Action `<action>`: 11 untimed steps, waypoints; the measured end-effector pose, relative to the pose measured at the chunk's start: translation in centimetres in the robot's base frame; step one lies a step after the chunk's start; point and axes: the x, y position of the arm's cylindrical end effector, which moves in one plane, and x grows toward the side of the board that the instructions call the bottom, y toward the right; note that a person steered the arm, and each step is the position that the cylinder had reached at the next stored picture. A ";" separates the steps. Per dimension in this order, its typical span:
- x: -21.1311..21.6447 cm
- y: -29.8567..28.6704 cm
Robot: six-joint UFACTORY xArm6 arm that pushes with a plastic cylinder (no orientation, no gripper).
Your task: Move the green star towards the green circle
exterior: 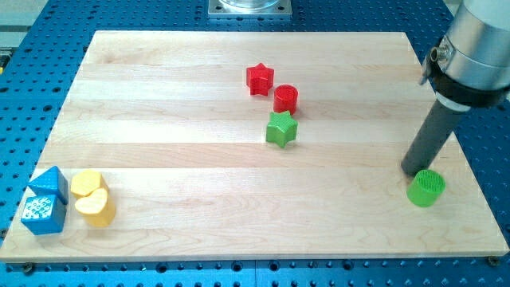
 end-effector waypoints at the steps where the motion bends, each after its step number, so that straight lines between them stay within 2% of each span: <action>1: 0.7 -1.8; 3: -5.6 -25.1; 4: -11.5 -23.5; 5: -10.1 -18.1; 6: -5.8 -17.0; 7: -6.2 -13.1; 8: -6.2 -13.0; 10: -7.6 -19.0; 11: -4.2 -21.0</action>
